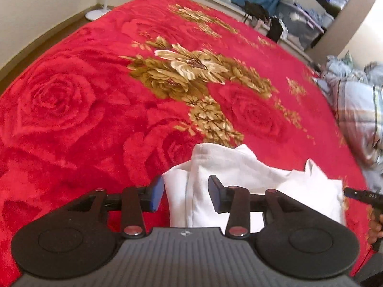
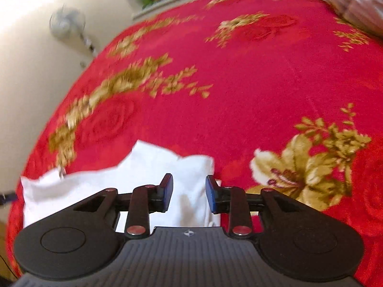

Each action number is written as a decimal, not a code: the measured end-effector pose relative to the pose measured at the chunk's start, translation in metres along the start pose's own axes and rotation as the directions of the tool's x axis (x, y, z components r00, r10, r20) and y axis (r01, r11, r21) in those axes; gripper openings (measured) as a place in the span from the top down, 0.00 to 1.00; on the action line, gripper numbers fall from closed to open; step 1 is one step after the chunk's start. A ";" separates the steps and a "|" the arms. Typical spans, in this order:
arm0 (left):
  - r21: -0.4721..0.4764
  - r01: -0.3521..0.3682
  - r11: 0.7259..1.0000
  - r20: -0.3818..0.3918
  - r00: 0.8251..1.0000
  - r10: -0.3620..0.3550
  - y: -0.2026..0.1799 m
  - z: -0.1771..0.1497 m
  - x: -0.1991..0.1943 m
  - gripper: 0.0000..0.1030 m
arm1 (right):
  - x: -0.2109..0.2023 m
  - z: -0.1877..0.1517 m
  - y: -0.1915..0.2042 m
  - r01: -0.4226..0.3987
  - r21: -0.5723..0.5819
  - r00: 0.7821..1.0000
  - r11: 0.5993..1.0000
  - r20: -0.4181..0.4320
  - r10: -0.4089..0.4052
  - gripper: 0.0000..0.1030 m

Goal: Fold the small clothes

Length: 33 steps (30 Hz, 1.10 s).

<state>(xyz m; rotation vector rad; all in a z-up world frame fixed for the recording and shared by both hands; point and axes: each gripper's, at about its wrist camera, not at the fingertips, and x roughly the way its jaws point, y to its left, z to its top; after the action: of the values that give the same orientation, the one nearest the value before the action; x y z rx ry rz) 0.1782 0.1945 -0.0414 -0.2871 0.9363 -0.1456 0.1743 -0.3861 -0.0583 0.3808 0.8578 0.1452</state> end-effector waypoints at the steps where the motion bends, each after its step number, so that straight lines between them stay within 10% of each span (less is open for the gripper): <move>1: 0.009 -0.008 1.000 0.000 1.000 0.008 -0.002 0.000 0.003 0.56 | 0.004 -0.001 0.003 0.008 -0.009 1.000 1.000 -0.010 -0.008 0.65; 16: 0.054 -0.041 0.998 -0.025 0.999 0.043 -0.022 0.006 0.033 0.56 | 0.032 0.006 0.018 0.130 -0.053 0.991 0.990 0.018 -0.130 0.65; 23: 0.060 -0.047 0.997 -0.024 0.999 0.049 -0.025 0.007 0.038 0.57 | 0.037 0.008 0.020 0.135 -0.058 0.991 0.989 0.025 -0.134 0.90; 25: 0.068 -0.045 0.997 -0.012 0.999 0.046 -0.026 0.007 0.038 0.72 | 0.037 0.009 0.021 0.126 -0.052 0.992 0.991 0.030 -0.124 0.93; 26: 0.073 -0.037 0.997 -0.006 0.999 0.038 -0.027 0.008 0.037 0.95 | 0.035 0.010 0.022 0.123 -0.050 0.992 0.991 0.040 -0.121 0.93; 33: 0.034 -0.060 0.998 0.201 0.978 0.052 -0.020 0.019 0.007 0.95 | 0.003 0.023 0.033 0.068 -0.022 0.957 0.997 0.285 -0.059 0.95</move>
<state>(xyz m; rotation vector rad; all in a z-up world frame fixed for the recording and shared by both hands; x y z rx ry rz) 0.1980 0.1766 -0.0302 -0.2332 0.7397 -0.0812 0.1946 -0.3614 -0.0337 0.3346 0.5817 0.0423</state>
